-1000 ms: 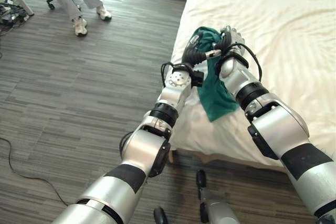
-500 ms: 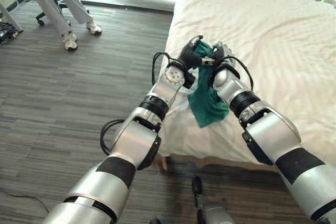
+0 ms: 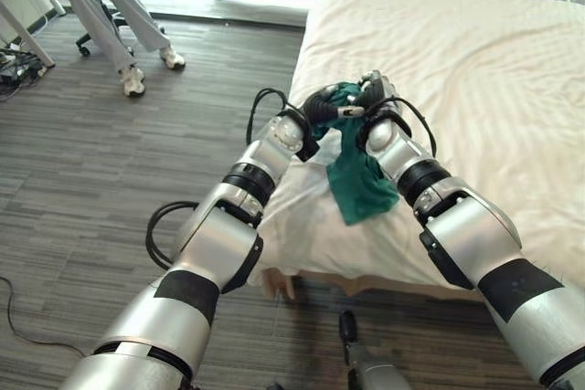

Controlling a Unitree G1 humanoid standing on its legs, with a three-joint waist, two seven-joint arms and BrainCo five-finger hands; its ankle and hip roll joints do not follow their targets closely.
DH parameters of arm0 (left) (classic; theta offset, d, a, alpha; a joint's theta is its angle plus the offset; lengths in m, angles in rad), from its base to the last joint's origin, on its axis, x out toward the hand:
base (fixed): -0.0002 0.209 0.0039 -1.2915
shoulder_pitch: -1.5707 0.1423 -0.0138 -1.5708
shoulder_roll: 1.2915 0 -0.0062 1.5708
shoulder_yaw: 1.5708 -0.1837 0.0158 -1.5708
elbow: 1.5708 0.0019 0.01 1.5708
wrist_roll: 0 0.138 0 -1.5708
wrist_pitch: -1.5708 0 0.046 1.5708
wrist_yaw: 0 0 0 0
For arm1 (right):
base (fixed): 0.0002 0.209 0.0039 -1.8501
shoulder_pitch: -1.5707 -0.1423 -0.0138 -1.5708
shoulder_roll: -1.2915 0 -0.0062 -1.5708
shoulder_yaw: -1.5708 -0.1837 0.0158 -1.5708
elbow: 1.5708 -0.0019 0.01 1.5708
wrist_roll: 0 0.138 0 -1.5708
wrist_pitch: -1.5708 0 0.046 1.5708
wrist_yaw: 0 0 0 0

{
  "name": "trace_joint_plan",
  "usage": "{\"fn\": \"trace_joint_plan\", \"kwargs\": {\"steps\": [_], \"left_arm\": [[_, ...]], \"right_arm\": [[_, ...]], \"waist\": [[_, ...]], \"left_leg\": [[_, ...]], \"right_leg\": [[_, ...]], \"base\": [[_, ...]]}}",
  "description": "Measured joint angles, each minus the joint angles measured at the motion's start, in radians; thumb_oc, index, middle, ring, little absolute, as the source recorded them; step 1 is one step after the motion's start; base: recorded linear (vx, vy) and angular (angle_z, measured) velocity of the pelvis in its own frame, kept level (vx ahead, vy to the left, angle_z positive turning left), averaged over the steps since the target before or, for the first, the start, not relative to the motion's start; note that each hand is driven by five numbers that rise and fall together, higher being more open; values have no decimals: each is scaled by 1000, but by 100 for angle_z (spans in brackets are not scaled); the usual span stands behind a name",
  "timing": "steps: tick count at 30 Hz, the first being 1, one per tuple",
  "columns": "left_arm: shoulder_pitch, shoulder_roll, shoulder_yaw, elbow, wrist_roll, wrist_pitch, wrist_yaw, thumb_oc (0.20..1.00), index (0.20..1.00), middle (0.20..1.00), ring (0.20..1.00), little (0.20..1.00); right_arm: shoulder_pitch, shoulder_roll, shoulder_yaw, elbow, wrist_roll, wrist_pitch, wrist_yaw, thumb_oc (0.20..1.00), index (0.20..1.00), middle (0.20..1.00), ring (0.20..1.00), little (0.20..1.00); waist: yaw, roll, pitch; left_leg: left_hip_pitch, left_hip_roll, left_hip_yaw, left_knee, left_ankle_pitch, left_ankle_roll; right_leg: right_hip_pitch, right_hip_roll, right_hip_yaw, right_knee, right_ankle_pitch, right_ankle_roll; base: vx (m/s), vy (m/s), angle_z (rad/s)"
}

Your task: Pick up bed clothes into laundry basket.

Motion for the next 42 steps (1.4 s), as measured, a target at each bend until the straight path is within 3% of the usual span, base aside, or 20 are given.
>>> {"fn": "trace_joint_plan", "kwargs": {"steps": [1,2,6,8,10,19,24,28,31,32,33,34,35,36,37,38,39,40,41,42], "left_arm": [[27,20,-13,-21,14,3,-9,366,366,366,366,366],[47,28,-18,-27,34,12,-12,200,200,200,200,200],[209,156,3,-184,94,87,-63,200,200,200,200,200],[325,238,79,-369,99,88,-68,200,200,200,200,200],[328,222,169,-353,99,95,-76,200,200,200,200,200],[337,17,313,-383,-10,132,46,200,200,200,200,200],[474,-67,432,-587,-131,133,110,200,200,200,200,200],[552,-109,384,-742,-174,123,110,200,200,200,200,200],[627,-162,345,-827,-207,106,130,200,200,200,200,200],[657,-176,326,-863,-208,108,146,200,200,200,200,200],[675,-185,327,-894,-214,107,151,200,200,200,200,200],[679,-198,325,-895,-236,108,151,200,200,200,200,200],[682,-198,302,-896,-245,108,155,200,200,200,200,200],[701,-187,298,-914,-245,108,157,200,200,200,200,200],[745,-187,324,-949,-248,104,164,200,200,200,200,200],[780,-187,363,-947,-276,96,173,200,200,200,200,200],[773,-191,361,-960,-282,92,175,200,200,200,200,200],[750,-205,356,-983,-284,80,176,200,200,200,200,200],[755,-220,333,-1049,-284,74,174,200,200,200,200,200],[818,-216,332,-1130,-284,69,175,200,200,200,200,200]], "right_arm": [[18,1,1,-40,16,0,16,200,200,200,200,200],[26,3,1,-57,18,0,23,200,200,200,200,200],[239,47,4,-426,109,58,123,200,200,200,200,200],[464,64,30,-782,173,77,168,200,200,200,200,200],[560,50,90,-931,229,126,202,200,200,200,200,200],[413,65,46,-836,300,138,220,200,200,200,200,200],[442,119,5,-876,294,117,204,200,200,200,200,200],[642,86,-36,-1122,273,86,168,200,200,200,200,200],[791,73,-54,-1237,195,53,124,200,200,200,200,200],[812,72,-57,-1251,146,50,110,200,200,200,200,200],[805,70,-70,-1250,99,50,100,200,200,200,200,200],[801,57,-81,-1249,75,53,87,200,200,200,200,200],[805,54,-87,-1250,47,54,86,200,200,200,200,200],[827,76,-92,-1252,35,53,85,200,200,200,200,200],[859,129,-96,-1255,21,56,89,200,200,200,200,200],[888,150,-66,-1255,13,69,88,200,200,200,200,200],[893,120,-65,-1280,8,65,91,200,200,200,200,200],[872,76,-85,-1305,5,60,88,200,200,200,200,200],[863,36,-117,-1310,3,54,88,200,200,200,200,200],[877,50,-114,-1307,1,62,92,200,200,200,200,200]], "waist": [[-3,4,-2],[-5,6,-5],[-6,10,-8],[-11,11,-10],[-7,9,-11],[-37,-42,-49],[-63,-103,-74],[-79,-135,-73],[-91,-149,-54],[-81,-148,-22],[-56,-101,23],[-45,-73,55],[-50,-77,61],[-49,-86,64],[-43,-95,65],[-36,-94,75],[-56,-81,73],[-62,-21,89],[-70,-1,92],[-44,4,90]], "left_leg": [[0,1,2,0,-1,-1],[-1,1,5,0,-1,-2],[-3,10,25,0,-3,-6],[-1,21,25,0,-5,-8],[-2,26,25,0,-6,-22],[0,23,42,0,-9,-24],[42,30,108,0,-23,-45],[53,21,114,0,-28,-47],[51,3,111,1,-25,-43],[45,12,176,22,-20,-17],[36,83,213,31,-30,0],[37,114,226,27,-19,-3],[33,111,226,54,-23,-3],[34,121,235,107,-52,10],[67,144,279,167,-85,-1],[75,191,327,272,-125,18],[43,169,296,221,-126,33],[20,189,305,135,-74,101],[63,201,400,138,-43,-38],[122,207,475,134,-43,-50]], "right_leg": [[-1,1,2,0,-1,0],[-5,3,3,0,-5,5],[-16,20,21,0,2,-4],[-17,31,22,0,5,-8],[-17,35,21,0,5,-9],[-23,43,31,0,-6,0],[-12,72,87,1,17,-7],[-4,67,98,0,23,3],[-1,43,84,0,-4,86],[-11,30,-8,-8,-149,175],[-50,44,-124,102,-186,116],[-66,39,-172,222,-163,62],[-44,16,-196,294,-150,45],[-24,-12,-233,393,-164,-9],[1,-8,-328,427,-169,-114],[50,1,-340,393,-108,-146],[79,9,-290,309,-71,-32],[85,32,-288,277,-78,43],[79,-22,-384,443,-210,5],[119,-82,-532,515,-282,-56]], "base": [[2,1,-8],[2,1,-13],[-8,-11,-17],[-21,-42,-7],[-8,-16,1],[-27,10,-5],[-83,81,-37],[-197,28,-7],[-317,33,1],[-251,76,-76],[-308,171,-98],[-267,219,-78],[-307,288,-47],[-125,155,-65],[-106,125,-129],[-102,103,-131],[-160,177,-108],[-148,157,-88],[-174,135,-147],[-139,99,-206]]}}
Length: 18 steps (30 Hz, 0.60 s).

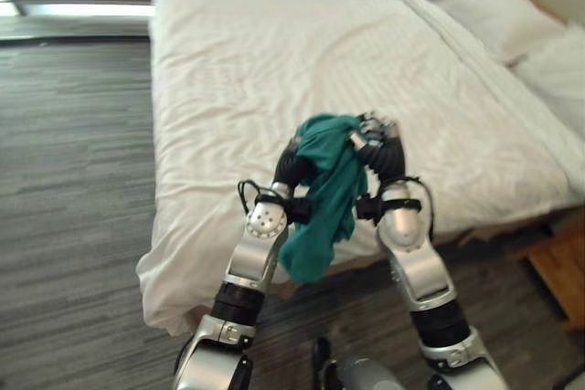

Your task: Pick up bed clothes into laundry basket.

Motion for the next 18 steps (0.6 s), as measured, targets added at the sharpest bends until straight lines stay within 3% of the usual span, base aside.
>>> {"fn": "trace_joint_plan", "kwargs": {"steps": [1,2,3,4,5,6,7,8,9,10,11,12,13,14,16,17,18], "left_arm": [[33,2,-2,-33,0,-7,-1,200,200,200,200,200],[31,-4,3,-48,-1,-4,4,200,200,200,200,200],[39,12,15,-108,-29,11,3,200,200,200,200,200],[133,89,13,-286,-41,-32,-9,200,200,200,200,200],[153,100,-9,-316,-49,-54,-35,200,200,200,200,200],[164,84,-49,-319,-78,-72,-50,200,200,200,200,200],[165,66,-68,-305,-93,-90,-64,200,200,200,200,200],[125,49,-65,-227,-132,-134,-77,200,200,200,200,200],[107,53,-67,-188,-142,-148,-78,200,200,200,200,200],[86,48,-87,-150,-145,-152,-75,200,200,200,200,200],[98,36,-114,-146,-145,-160,-75,200,200,200,200,200],[101,16,-135,-146,-145,-161,-69,200,200,200,200,200],[101,15,-137,-146,-145,-162,-67,200,200,200,200,200],[143,-17,-160,-148,-145,-203,-38,200,200,200,200,200],[181,-52,-161,-147,-138,-217,-21,200,200,200,200,200],[191,-55,-158,-141,-136,-241,-6,200,200,200,200,200],[193,-50,-153,-131,-136,-253,10,200,200,200,200,200]], "right_arm": [[14,11,2,-2,-7,0,2,200,200,200,200,200],[43,11,2,-32,-25,0,9,200,200,200,200,200],[72,2,1,-82,-33,-3,27,200,200,200,200,200],[68,-51,-5,-144,-34,-13,43,200,200,200,200,200],[76,-98,-32,-193,-37,-9,54,200,200,200,200,200],[76,-148,-60,-246,-42,-4,72,200,200,200,200,200],[64,-179,-74,-277,-56,-6,84,200,200,200,200,200],[81,-182,-93,-318,-66,-10,103,200,200,200,200,200],[123,-183,-100,-330,-65,-11,111,200,200,200,200,200],[193,-186,-123,-361,-65,-9,124,200,200,200,200,200],[281,-193,-135,-387,-66,-9,133,200,200,200,200,200],[310,-199,-146,-397,-65,-9,137,200,200,200,200,200],[312,-198,-147,-398,-65,-9,137,200,200,200,200,200],[296,-176,-150,-397,-65,-13,146,200,200,200,200,200],[268,-197,-154,-396,-66,-15,155,200,200,200,200,200],[247,-208,-138,-382,-67,-15,160,200,200,200,200,200],[224,-212,-125,-371,-68,-14,170,200,200,200,200,200]], "waist": [[22,-6,-12],[17,-29,-32],[7,-38,-51],[24,-39,-93],[6,-47,-97],[-22,-53,-103],[-40,-44,-109],[-76,-28,-115],[-99,-33,-116],[-140,-37,-118],[-176,-23,-128],[-188,-6,-137],[-187,-6,-137],[-125,-4,-153],[-131,8,-154],[-86,-6,-147],[-35,-13,-143]], "left_leg": [[53,-6,79,-1,2,6],[95,-15,132,37,-14,10],[110,-8,178,89,-23,14],[119,47,252,195,-31,35],[123,37,259,191,-74,2],[130,5,275,125,-89,-25],[148,-7,303,67,-81,-22],[148,19,353,59,-75,-14],[146,31,337,77,-88,-34],[130,39,331,94,-60,-30],[130,66,340,167,-31,-42],[136,64,299,221,-28,-37],[135,65,293,227,-28,-37],[85,40,-5,312,-81,-12],[28,-48,-273,176,-125,-39],[21,-114,-422,119,-134,-21],[22,-151,-454,84,-132,-21]], "right_leg": [[51,-40,-75,2,-18,-14],[101,-66,-140,1,-36,-30],[109,-63,-249,-24,-45,-63],[86,-23,-304,-96,5,-142],[90,26,-256,-176,25,-175],[100,61,-177,-253,27,-178],[104,91,-125,-293,26,-178],[128,148,-42,-355,20,-170],[141,152,-16,-372,31,-153],[147,150,3,-381,26,-142],[155,133,35,-384,23,-91],[155,142,86,-397,29,-72],[154,142,92,-398,30,-72],[147,139,264,-424,71,-57],[155,130,356,-455,108,-40],[144,122,447,-441,112,-39],[136,122,522,-435,115,-42]], "base": [[-170,32,-210],[-105,5,-202],[-136,-173,-327],[-76,-257,-346],[-72,-395,-337],[-5,-258,-199],[37,-339,-265],[49,-287,-241],[45,-284,-180],[47,-141,-71],[38,-37,-60],[83,-20,-60],[48,38,-186],[120,-31,-220],[176,-63,-209],[215,-42,-213],[205,-47,-242]]}}
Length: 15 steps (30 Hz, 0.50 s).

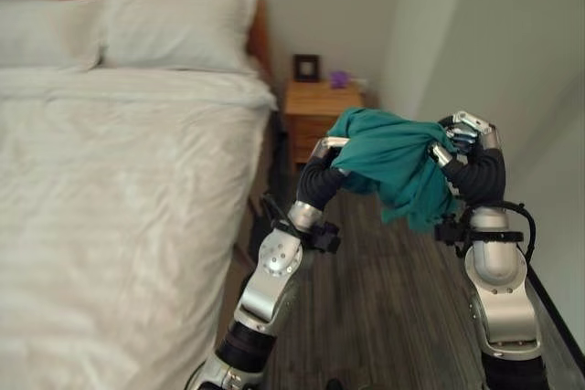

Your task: Pick up bed clothes into laundry basket.

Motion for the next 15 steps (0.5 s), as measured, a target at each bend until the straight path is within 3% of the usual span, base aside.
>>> {"fn": "trace_joint_plan", "kwargs": {"steps": [1,2,3,4,5,6,7,8,9,10,11,12,14,15], "left_arm": [[-8,3,17,8,16,-15,14,200,200,200,200,200],[-9,4,22,6,32,-27,19,200,200,200,200,200],[-11,6,29,3,37,-33,24,200,200,200,200,200],[-31,7,30,17,40,-39,30,200,200,200,200,200],[-39,8,29,22,46,-45,37,200,200,200,200,200],[-43,0,29,38,64,-59,44,200,200,200,200,200],[-64,-14,30,58,76,-59,47,200,200,200,200,200],[-46,-22,17,75,79,-57,54,200,200,200,200,200],[-52,-24,-15,86,81,-56,56,200,200,200,200,200],[-58,-24,-28,88,83,-59,56,200,200,200,200,200],[-64,-30,-31,107,85,-70,62,200,200,200,200,200],[-91,-36,-40,172,100,-77,78,200,200,200,200,200],[-130,-30,-33,234,108,-75,85,200,200,200,200,200],[-167,-30,-33,286,108,-70,87,200,200,200,200,200]], "right_arm": [[-1,-14,4,2,-6,-10,6,200,200,200,200,200],[3,-28,13,1,-6,-12,14,200,200,200,200,200],[5,-36,15,-1,-6,-18,24,200,200,200,200,200],[22,-46,12,-8,-6,-26,25,200,200,200,200,200],[25,-49,18,-12,-6,-29,25,200,200,200,200,200],[18,-55,19,-7,-6,-39,24,200,200,200,200,200],[6,-70,10,-3,-6,-40,23,200,200,200,200,200],[31,-72,10,14,-6,-36,25,200,200,200,200,200],[64,-73,-9,8,-6,-39,22,200,200,200,200,200],[69,-68,-15,15,-6,-39,21,200,200,200,200,200],[66,-70,-16,30,-6,-47,22,200,200,200,200,200],[51,-70,-17,86,-6,-67,20,200,200,200,200,200],[41,-69,-18,134,-6,-65,17,200,200,200,200,200],[20,-59,-15,193,-6,-70,9,200,200,200,200,200]], "waist": [[-9,0,2],[14,1,1],[14,2,2],[9,1,9],[22,8,3],[50,20,3],[91,73,24],[93,111,39],[59,106,34],[46,86,31],[43,89,32],[49,93,32],[41,68,40],[39,53,37]], "left_leg": [[-61,-35,-111,-28,9,32],[-76,-69,-163,-67,26,57],[-95,-79,-190,-82,36,73],[-127,-112,-262,-117,57,108],[-164,-193,-426,-154,57,149],[-203,-238,-582,-163,25,212],[-219,-212,-577,-166,49,236],[-229,-185,-509,-132,118,257],[-216,-187,-478,-128,150,233],[-211,-204,-446,-130,163,235],[-212,-203,-414,-134,163,236],[-215,-188,-338,-150,170,227],[-233,-189,-292,-157,182,218],[-269,-162,-205,-173,194,223]], "right_leg": [[7,7,94,-14,13,18],[-10,22,181,-9,11,24],[-8,24,211,-16,15,26],[-27,25,265,-11,14,26],[-69,26,379,5,3,41],[-91,40,471,-4,-12,75],[-123,96,468,67,-37,85],[-149,143,406,324,-137,104],[-64,110,396,273,-170,117],[3,66,382,185,-243,119],[12,48,393,135,-243,136],[-46,44,380,167,-249,150],[-118,40,351,229,-251,149],[-217,35,221,287,-247,139]], "base": [[160,-29,-259],[126,-1,-205],[179,0,-207],[180,-22,-240],[234,-38,-288],[226,-6,-323],[242,59,-317],[171,110,-230],[96,113,-156],[43,53,-76],[-33,-48,-147],[-95,-114,-162],[-86,-142,-131],[44,-172,-124]]}}
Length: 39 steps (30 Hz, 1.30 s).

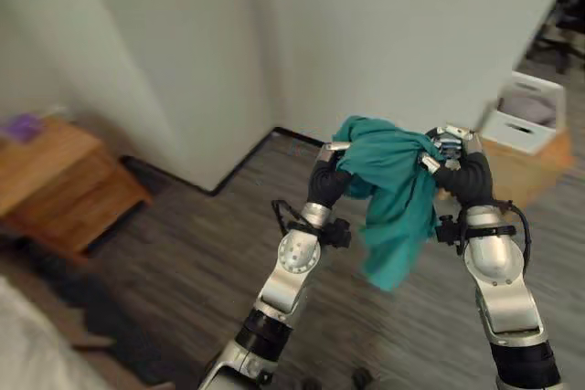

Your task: Pick up bed clothes into laundry basket.

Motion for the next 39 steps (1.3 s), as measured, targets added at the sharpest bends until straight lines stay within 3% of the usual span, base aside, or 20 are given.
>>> {"fn": "trace_joint_plan", "kwargs": {"steps": [3,4,5,9,12,14,15,16,18,21,23,26,27,28,31,33,35,36,37,39], "left_arm": [[-9,4,-5,37,-1,21,5,200,200,200,200,200],[-7,6,-10,38,-1,21,5,200,200,200,200,200],[-9,13,-15,37,-1,20,6,200,200,200,200,200],[-9,20,-38,43,-2,21,5,200,200,200,200,200],[23,-6,-68,49,-1,21,-7,200,200,200,200,200],[66,-24,-73,62,-2,20,-8,200,200,200,200,200],[74,-44,-57,90,1,20,-5,200,200,200,200,200],[45,-59,-57,98,7,20,2,200,200,200,200,200],[-7,-81,-62,82,9,18,23,200,200,200,200,200],[-14,-79,-47,82,10,10,33,200,200,200,200,200],[-2,-74,-35,81,9,7,35,200,200,200,200,200],[13,-34,-18,123,13,-12,34,200,200,200,200,200],[50,-43,-33,137,14,-7,36,200,200,200,200,200],[57,-41,-41,147,16,-3,32,200,200,200,200,200],[61,-37,-17,139,10,21,34,200,200,200,200,200],[63,-20,-10,105,9,24,35,200,200,200,200,200],[53,2,-2,63,9,24,38,200,200,200,200,200],[42,-2,-3,62,9,24,38,200,200,200,200,200],[26,-3,8,48,9,17,41,200,200,200,200,200],[6,-5,9,48,9,18,41,200,200,200,200,200]], "right_arm": [[-61,24,5,112,-3,-4,-10,200,200,200,200,200],[-63,33,7,119,-5,-4,-11,200,200,200,200,200],[-80,32,19,145,-32,-13,-17,200,200,200,200,200],[-112,22,26,209,-58,-24,-31,200,200,200,200,200],[-74,-33,21,205,-78,-27,-46,200,200,200,200,200],[-54,-40,26,208,-78,-24,-48,200,200,200,200,200],[-52,-45,24,207,-78,-23,-51,200,200,200,200,200],[-54,-40,-7,210,-79,-29,-52,200,200,200,200,200],[-128,-69,-17,208,-81,-19,-53,200,200,200,200,200],[-153,-79,-3,211,-92,-9,-52,200,200,200,200,200],[-166,-88,25,220,-110,-5,-47,200,200,200,200,200],[-259,-94,106,355,-121,12,-34,200,200,200,200,200],[-221,-93,119,364,-122,24,-29,200,200,200,200,200],[-218,-69,118,390,-129,38,-29,200,200,200,200,200],[-236,-7,105,416,-159,56,-24,200,200,200,200,200],[-240,11,110,420,-160,57,-20,200,200,200,200,200],[-254,11,126,394,-177,58,-12,200,200,200,200,200],[-254,5,119,383,-190,59,-12,200,200,200,200,200],[-296,6,115,374,-198,61,-4,200,200,200,200,200],[-304,3,92,337,-198,72,-2,200,200,200,200,200]], "waist": [[23,0,1],[40,-3,-1],[52,-4,-2],[55,3,-5],[65,66,-9],[57,73,-7],[70,66,-3],[87,24,4],[145,13,18],[144,5,36],[150,14,41],[158,72,40],[181,84,44],[170,62,41],[182,26,41],[198,25,41],[205,35,44],[200,40,46],[198,61,58],[186,88,78]], "left_leg": [[-14,47,149,-7,-14,-18],[-5,50,176,-10,-18,-22],[12,55,240,-17,-29,-35],[68,62,315,-13,-83,-78],[127,103,333,15,-75,-98],[145,132,363,179,-69,-122],[89,175,324,422,-65,-138],[-66,210,242,678,-6,-93],[-350,194,-9,861,-83,-147],[-468,163,-100,696,-84,-147],[-430,144,-86,451,-37,-123],[-365,139,-152,57,4,-90],[-325,89,-152,16,49,-38],[-300,56,-180,51,102,-59],[-237,-20,-141,122,103,-40],[-139,-52,-128,77,66,-10],[-58,-40,-109,30,65,-1],[-25,-34,-115,12,65,-1],[21,2,-100,-17,24,-12],[37,38,-87,-38,22,-17]], "right_leg": [[-60,-118,-538,-53,30,-54],[-61,-132,-591,-74,48,-67],[-55,-162,-712,-112,80,-65],[-30,-199,-847,-162,212,-58],[55,-139,-800,-229,216,-77],[116,-123,-752,-235,198,-82],[160,-121,-692,-247,180,-106],[160,-133,-594,-256,133,-146],[143,-152,-545,-267,163,-80],[195,-144,-518,-286,150,-59],[248,-134,-482,-310,127,-27],[335,-100,-427,-366,101,22],[426,-105,-411,-370,43,66],[462,-125,-397,-368,14,56],[480,-226,-359,-224,-4,44],[455,-242,-282,-78,-22,77],[306,-209,-248,214,-61,111],[268,-183,-244,231,-79,105],[99,-113,-228,298,-121,53],[-24,-15,-190,223,-120,12]], "base": [[99,-80,-142],[108,-23,-162],[149,-21,-139],[329,-20,-83],[389,-82,-69],[353,-244,-74],[232,-221,-70],[158,-35,-76],[201,80,-115],[269,87,-90],[525,142,-116],[492,5,-134],[991,60,-93],[893,168,-29],[541,154,14],[259,61,-10],[205,-13,-39],[276,-76,-71],[246,-138,-76],[334,-194,-41]]}}
